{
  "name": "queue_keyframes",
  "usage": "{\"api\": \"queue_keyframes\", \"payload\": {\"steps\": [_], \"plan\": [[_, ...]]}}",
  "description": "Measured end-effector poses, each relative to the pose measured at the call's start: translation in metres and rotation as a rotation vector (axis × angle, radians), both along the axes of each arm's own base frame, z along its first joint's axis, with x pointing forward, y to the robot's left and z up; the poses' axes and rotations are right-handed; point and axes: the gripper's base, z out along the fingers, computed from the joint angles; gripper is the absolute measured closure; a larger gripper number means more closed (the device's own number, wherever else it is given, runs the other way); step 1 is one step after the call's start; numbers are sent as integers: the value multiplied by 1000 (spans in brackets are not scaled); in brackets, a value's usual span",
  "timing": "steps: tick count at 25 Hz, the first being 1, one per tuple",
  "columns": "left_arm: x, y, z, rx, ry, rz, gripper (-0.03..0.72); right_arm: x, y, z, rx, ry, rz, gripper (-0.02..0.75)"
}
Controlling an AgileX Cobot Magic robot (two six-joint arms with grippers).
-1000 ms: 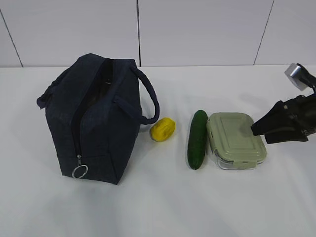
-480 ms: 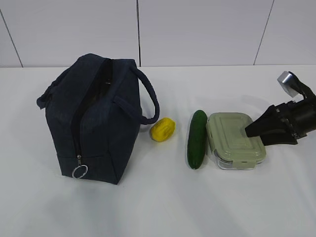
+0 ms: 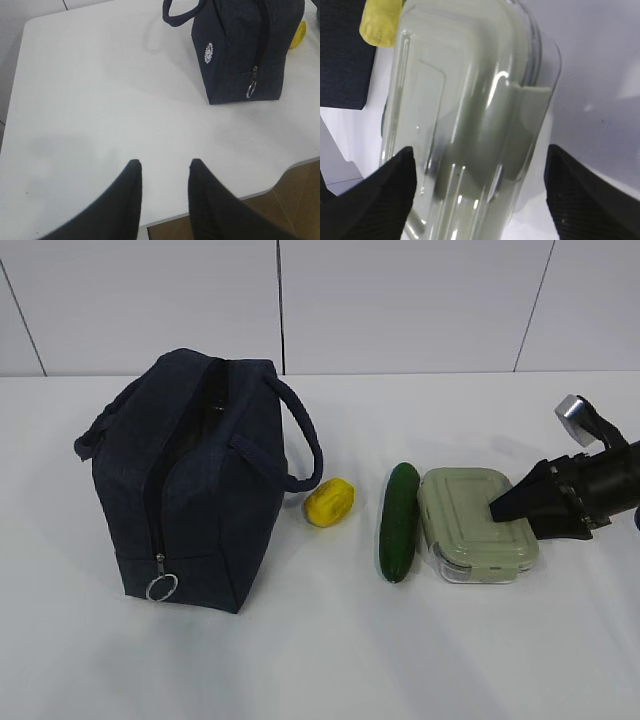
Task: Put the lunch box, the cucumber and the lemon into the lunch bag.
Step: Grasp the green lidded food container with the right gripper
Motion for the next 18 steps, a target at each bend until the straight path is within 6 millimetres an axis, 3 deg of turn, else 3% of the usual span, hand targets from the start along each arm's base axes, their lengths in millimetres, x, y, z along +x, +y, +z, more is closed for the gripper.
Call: {"api": "queue_keyframes", "payload": {"steps": [18], "plan": [[0, 0, 0, 0, 0, 0, 460, 5, 2, -14, 60, -9, -26, 138]]}}
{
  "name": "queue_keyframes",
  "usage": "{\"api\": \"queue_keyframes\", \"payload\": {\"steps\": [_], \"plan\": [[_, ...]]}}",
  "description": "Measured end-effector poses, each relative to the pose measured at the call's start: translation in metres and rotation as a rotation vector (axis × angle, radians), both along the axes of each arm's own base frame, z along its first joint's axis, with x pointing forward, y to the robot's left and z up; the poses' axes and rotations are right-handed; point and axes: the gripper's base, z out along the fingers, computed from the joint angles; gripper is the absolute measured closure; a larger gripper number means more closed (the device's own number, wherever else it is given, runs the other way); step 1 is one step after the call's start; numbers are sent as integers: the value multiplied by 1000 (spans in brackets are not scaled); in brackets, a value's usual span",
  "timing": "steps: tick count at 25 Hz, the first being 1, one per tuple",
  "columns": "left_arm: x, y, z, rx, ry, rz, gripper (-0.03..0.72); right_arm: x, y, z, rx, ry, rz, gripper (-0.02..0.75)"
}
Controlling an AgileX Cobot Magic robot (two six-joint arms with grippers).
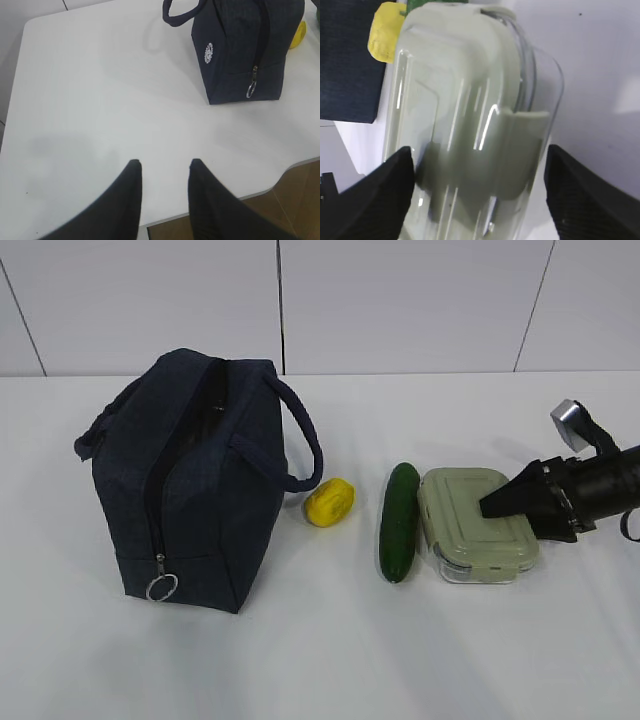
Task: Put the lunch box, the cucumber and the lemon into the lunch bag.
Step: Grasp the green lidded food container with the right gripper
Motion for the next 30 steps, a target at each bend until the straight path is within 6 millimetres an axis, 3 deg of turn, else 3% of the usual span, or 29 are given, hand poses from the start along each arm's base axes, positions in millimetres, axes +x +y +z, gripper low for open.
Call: {"api": "queue_keyframes", "payload": {"steps": [24, 30], "plan": [[0, 0, 0, 0, 0, 0, 460, 6, -2, 0, 1, -10, 18, 147], [0, 0, 0, 0, 0, 0, 460, 5, -2, 1, 6, -8, 26, 234]]}}
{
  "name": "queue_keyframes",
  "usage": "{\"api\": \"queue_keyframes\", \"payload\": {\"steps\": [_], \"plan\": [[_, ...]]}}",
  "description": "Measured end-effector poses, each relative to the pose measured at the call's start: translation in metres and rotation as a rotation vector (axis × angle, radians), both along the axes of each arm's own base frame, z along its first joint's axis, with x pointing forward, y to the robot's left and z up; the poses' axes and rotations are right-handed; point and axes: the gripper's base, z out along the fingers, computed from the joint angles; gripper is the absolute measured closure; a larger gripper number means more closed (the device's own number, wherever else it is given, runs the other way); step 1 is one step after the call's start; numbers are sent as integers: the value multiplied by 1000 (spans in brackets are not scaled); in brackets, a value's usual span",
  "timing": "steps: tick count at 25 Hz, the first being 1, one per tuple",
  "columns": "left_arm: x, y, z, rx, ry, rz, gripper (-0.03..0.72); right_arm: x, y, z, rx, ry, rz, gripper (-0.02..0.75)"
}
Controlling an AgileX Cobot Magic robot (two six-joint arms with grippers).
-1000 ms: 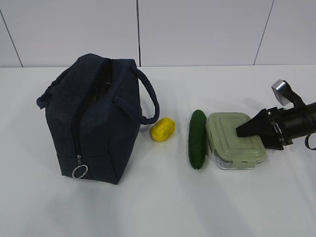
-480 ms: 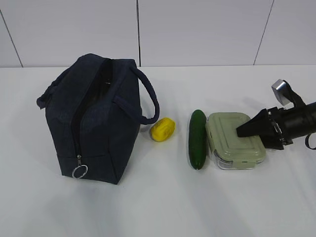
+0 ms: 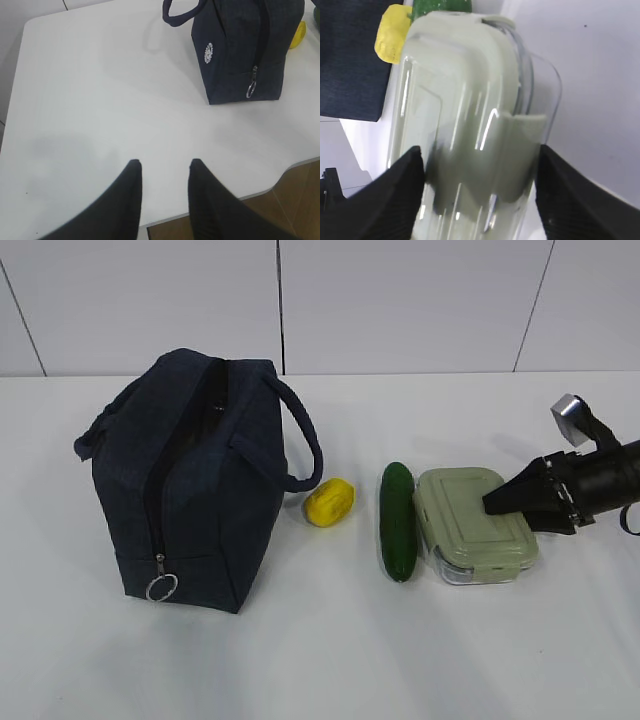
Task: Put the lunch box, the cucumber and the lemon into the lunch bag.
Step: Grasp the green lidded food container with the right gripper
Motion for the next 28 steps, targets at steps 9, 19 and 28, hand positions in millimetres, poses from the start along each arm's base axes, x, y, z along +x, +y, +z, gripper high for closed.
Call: {"api": "queue_keyframes", "payload": {"steps": [9, 19, 28], "plan": [[0, 0, 0, 0, 0, 0, 460, -1, 0, 1, 9, 12, 5, 332], [0, 0, 0, 0, 0, 0, 460, -1, 1, 1, 13, 12, 8, 356], [44, -15, 7, -70, 220, -117, 460, -1, 1, 1, 13, 14, 6, 357]]}}
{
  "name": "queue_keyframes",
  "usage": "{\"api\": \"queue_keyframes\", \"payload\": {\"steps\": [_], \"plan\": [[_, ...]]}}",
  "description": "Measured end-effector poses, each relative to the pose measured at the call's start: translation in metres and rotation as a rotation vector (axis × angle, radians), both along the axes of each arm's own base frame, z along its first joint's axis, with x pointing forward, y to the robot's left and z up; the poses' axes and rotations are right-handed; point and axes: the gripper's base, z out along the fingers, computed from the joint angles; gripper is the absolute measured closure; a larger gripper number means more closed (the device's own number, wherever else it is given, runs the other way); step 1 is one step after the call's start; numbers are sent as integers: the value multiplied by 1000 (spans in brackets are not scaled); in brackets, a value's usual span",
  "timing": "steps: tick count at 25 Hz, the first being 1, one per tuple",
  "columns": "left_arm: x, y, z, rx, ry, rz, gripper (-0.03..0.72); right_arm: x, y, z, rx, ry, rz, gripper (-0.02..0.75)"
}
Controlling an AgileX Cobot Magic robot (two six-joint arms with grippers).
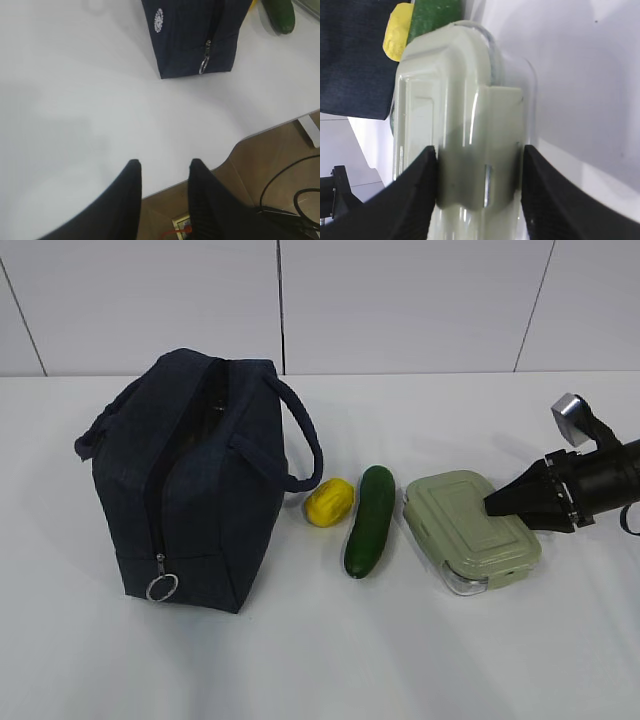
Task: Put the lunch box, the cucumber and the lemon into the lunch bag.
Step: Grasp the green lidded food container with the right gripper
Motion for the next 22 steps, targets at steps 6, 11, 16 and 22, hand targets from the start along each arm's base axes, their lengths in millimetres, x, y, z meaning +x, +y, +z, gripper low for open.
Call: {"api": "queue_keyframes", "payload": {"steps": [6, 11, 16, 22], "plan": [[65, -7, 24, -11, 92, -46, 455, 0, 0, 0, 0, 1, 0, 357], [123, -14, 35, 6, 195, -88, 408, 0, 0, 0, 0, 2, -1, 357], [183, -34, 37, 23, 271, -170, 358, 0, 0, 0, 1, 3, -1, 357], [248, -69, 17, 46, 362, -264, 351, 0, 0, 0, 2, 5, -1, 358]]}}
